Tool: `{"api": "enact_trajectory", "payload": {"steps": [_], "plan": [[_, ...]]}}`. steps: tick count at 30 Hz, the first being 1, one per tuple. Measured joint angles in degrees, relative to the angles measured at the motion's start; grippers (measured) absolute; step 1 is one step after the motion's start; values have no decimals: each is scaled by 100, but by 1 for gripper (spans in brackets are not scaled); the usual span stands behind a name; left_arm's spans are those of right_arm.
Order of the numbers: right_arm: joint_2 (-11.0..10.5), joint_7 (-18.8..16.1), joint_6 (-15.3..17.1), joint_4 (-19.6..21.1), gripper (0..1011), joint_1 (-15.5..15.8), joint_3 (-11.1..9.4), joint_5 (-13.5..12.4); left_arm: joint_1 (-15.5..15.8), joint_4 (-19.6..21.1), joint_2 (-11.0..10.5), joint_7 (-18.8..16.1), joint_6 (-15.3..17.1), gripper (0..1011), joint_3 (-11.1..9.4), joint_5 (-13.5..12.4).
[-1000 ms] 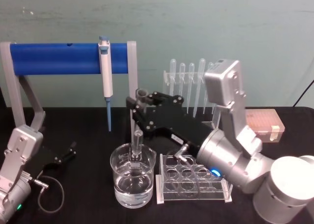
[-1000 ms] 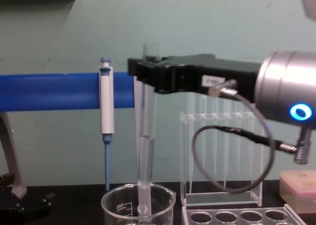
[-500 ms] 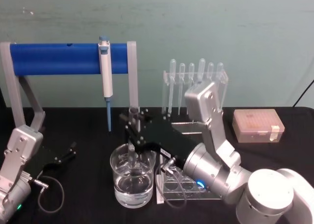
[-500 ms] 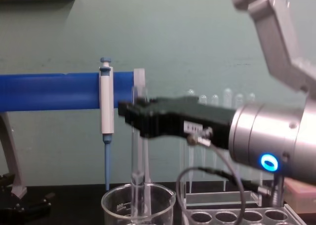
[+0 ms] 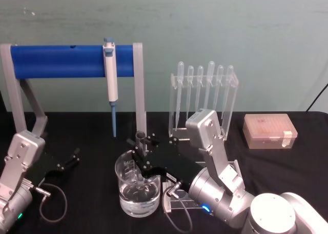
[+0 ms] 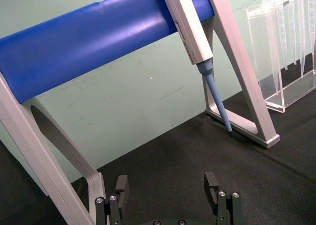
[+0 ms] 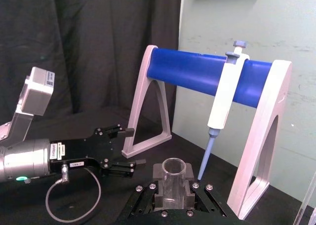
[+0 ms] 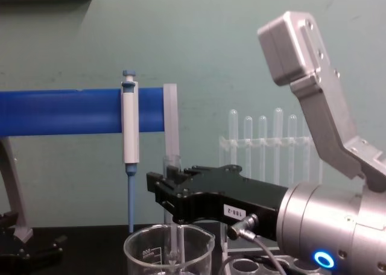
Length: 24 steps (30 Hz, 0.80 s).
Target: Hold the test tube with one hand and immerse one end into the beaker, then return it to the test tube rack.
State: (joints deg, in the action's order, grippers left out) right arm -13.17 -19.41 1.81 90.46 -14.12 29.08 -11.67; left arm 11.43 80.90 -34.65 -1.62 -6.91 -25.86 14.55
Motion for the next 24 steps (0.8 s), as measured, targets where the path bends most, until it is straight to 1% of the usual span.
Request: {"api": "enact_trajectory", "payload": {"steps": [10, 18, 24], "plan": [[68, -38, -7, -53, 225, 78, -70, 32, 0, 0, 0, 0, 0, 1000, 0, 0], [81, -42, 71, 92, 225, 151, -138, -7, 0, 0, 0, 0, 0, 1000, 0, 0], [80, -42, 73, 92, 225, 147, -137, -11, 0, 0, 0, 0, 0, 1000, 0, 0]]}}
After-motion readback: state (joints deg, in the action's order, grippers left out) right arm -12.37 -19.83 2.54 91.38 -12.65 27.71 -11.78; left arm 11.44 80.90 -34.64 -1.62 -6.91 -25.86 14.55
